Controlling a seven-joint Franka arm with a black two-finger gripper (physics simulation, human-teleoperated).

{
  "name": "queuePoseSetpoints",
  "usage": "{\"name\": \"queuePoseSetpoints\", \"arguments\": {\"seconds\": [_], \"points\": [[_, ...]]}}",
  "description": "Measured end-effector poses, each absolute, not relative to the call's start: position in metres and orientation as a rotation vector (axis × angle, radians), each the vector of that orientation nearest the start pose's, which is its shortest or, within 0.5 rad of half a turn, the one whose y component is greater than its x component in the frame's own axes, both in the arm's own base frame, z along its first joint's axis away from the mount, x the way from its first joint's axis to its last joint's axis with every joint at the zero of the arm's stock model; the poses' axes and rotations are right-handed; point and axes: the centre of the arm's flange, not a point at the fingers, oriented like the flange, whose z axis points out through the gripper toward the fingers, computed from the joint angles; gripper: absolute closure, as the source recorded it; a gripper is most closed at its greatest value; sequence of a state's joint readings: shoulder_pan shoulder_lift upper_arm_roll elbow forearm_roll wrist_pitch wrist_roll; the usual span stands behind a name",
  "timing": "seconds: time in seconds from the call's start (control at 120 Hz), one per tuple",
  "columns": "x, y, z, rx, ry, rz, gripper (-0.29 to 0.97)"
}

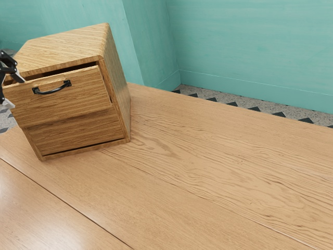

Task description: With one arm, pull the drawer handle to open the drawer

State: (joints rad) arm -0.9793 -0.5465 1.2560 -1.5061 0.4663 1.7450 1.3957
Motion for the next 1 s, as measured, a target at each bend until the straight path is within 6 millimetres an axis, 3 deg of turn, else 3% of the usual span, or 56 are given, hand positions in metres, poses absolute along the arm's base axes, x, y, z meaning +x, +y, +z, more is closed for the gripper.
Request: {"name": "queuePoseSetpoints", "arguments": {"seconds": [0.133,0.342,0.575,0.708,0.742,0.775,0.85,0.875,0.908,0.917,0.925,0.933,1.0], "points": [[0.432,0.365,0.69,-2.47,1.425,-0.442,0.0],[0.452,0.343,0.678,-2.443,1.488,-0.45,0.0],[0.458,0.35,0.661,-2.46,1.477,-0.445,-0.01],[0.466,0.333,0.65,-2.461,1.522,-0.431,0.0],[0.466,0.326,0.651,-2.459,1.535,-0.431,0.0],[0.462,0.317,0.657,-2.451,1.547,-0.433,0.12],[0.454,0.276,0.663,-2.418,1.613,-0.414,0.17],[0.45,0.26,0.664,-2.407,1.637,-0.408,0.32],[0.44,0.235,0.676,-2.366,1.664,-0.419,0.7],[0.435,0.229,0.681,-2.352,1.668,-0.427,0.72],[0.432,0.223,0.686,-2.34,1.672,-0.433,0.67],[0.427,0.216,0.693,-2.324,1.676,-0.442,0.73],[0.398,0.183,0.733,-2.245,1.682,-0.482,0.51]]}}
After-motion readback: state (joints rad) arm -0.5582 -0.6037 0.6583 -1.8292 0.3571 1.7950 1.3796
